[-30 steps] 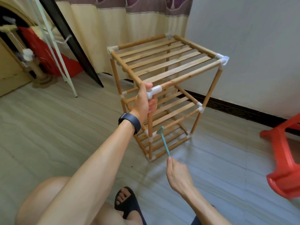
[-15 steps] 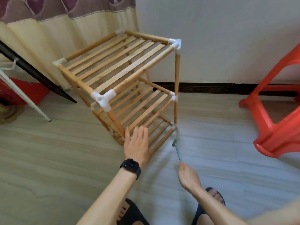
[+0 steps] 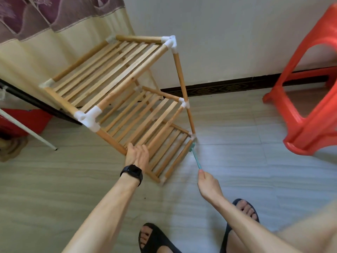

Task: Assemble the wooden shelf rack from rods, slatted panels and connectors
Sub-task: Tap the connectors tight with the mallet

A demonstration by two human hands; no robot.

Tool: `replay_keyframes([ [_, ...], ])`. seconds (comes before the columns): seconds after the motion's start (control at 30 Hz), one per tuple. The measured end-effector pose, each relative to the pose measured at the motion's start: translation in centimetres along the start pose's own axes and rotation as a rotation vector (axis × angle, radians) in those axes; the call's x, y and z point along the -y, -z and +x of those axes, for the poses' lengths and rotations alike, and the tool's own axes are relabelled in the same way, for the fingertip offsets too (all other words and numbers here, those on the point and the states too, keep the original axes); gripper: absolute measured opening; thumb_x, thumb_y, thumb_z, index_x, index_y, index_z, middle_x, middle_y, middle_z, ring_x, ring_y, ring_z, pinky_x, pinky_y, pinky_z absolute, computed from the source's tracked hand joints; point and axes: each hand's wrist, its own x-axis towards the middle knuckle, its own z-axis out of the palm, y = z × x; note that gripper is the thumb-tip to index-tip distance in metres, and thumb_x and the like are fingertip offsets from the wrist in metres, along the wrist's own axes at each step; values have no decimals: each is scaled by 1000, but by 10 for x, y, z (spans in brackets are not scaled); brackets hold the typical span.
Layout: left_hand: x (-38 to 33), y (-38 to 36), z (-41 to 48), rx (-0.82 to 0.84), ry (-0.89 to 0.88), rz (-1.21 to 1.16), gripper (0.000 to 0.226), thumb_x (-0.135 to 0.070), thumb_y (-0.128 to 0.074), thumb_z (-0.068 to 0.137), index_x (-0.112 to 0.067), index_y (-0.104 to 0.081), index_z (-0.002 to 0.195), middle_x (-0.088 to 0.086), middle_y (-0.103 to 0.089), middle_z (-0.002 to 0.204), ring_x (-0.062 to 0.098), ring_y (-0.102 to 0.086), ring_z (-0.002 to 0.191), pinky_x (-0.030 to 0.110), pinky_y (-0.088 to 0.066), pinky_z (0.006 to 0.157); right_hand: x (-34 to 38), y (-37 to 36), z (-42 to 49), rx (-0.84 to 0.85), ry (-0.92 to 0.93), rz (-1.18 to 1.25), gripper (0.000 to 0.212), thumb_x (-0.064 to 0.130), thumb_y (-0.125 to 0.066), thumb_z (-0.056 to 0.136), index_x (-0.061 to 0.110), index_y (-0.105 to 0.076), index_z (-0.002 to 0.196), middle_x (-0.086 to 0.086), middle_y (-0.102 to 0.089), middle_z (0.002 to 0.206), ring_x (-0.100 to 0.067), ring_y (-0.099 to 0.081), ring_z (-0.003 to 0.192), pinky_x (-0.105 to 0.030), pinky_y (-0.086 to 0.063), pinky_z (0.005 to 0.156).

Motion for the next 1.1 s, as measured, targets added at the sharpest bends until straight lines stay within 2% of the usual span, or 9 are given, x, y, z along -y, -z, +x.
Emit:
replay_keyframes([
  [0.13, 5, 56, -1, -77, -28, -84, 17, -14, -43, 101, -21, -58, 97, -3, -64, 87, 19, -61, 78, 35, -40, 87, -6, 9, 15, -141, -84, 118, 54, 38, -19, 107, 5, -62, 112, -18, -69, 115, -38, -58, 111, -41, -44, 95],
  [0.27, 26, 112, 3, -98, 1, -176, 15, -33, -56, 94, -23, -54, 83, -5, -54, 72, 23, -54, 71, 31, -37, 72, 2, 35, 19, -362, -121, 94, 55, 31, -21, 109, -3, -61, 126, -28, -57, 132, -40, -44, 128, -42, -30, 109],
  [0.43, 53, 129, 5, -58, 74, -375, 23, -45, -56, 91, -24, -62, 87, -4, -58, 75, 22, -58, 72, 31, -43, 69, 17, 76, 26, -408, -171, 255, 59, 36, -17, 109, -2, -57, 130, -29, -55, 135, -44, -47, 127, -47, -35, 106],
  [0.53, 62, 123, 4, -49, 108, -458, 28, -49, -54, 89, -24, -67, 90, -5, -61, 74, 20, -61, 71, 31, -46, 67, 32, 92, 29, -377, -131, 392, 56, 33, -19, 110, -2, -60, 124, -26, -61, 129, -43, -55, 120, -44, -41, 99],
  [0.67, 66, 107, 1, 32, 167, -616, 31, -52, -54, 86, -24, -65, 80, -8, -68, 72, 15, -63, 66, 27, -49, 64, 45, 103, 33, -392, -95, 577, 42, 37, -20, 110, 10, -52, 112, -2, -74, 99, -25, -65, 69, -35, -52, 61],
  [0.73, 64, 92, -1, 98, 206, -726, 33, -53, -54, 85, -24, -67, 78, -9, -70, 70, 14, -63, 66, 27, -47, 61, 55, 111, 38, -429, -54, 535, 47, 37, -19, 109, 5, -52, 111, 3, -75, 87, -26, -66, 72, -40, -54, 74],
  [0.8, 54, 71, -3, 157, 236, -869, 32, -50, -54, 85, -23, -69, 78, -8, -70, 71, 15, -64, 67, 27, -47, 60, 65, 120, 45, -476, -48, 435, 52, 38, -15, 109, 3, -54, 109, -1, -75, 84, -34, -66, 96, -42, -47, 92],
  [0.87, 37, 50, -7, 206, 266, -1008, 28, -46, -54, 85, -22, -68, 82, -5, -70, 77, 17, -65, 71, 29, -51, 62, 70, 125, 50, -504, -57, 372, 51, 38, -14, 109, 5, -53, 105, -3, -74, 81, -37, -62, 106, -42, -43, 93],
  [1.1, -3, 25, -5, 187, 350, -1128, 28, -49, -50, 89, -23, -61, 92, -2, -64, 85, 19, -63, 78, 33, -55, 76, 73, 140, 52, -528, -71, 326, 49, 38, -14, 110, 6, -51, 104, 2, -66, 73, -32, -61, 95, -39, -42, 85],
])
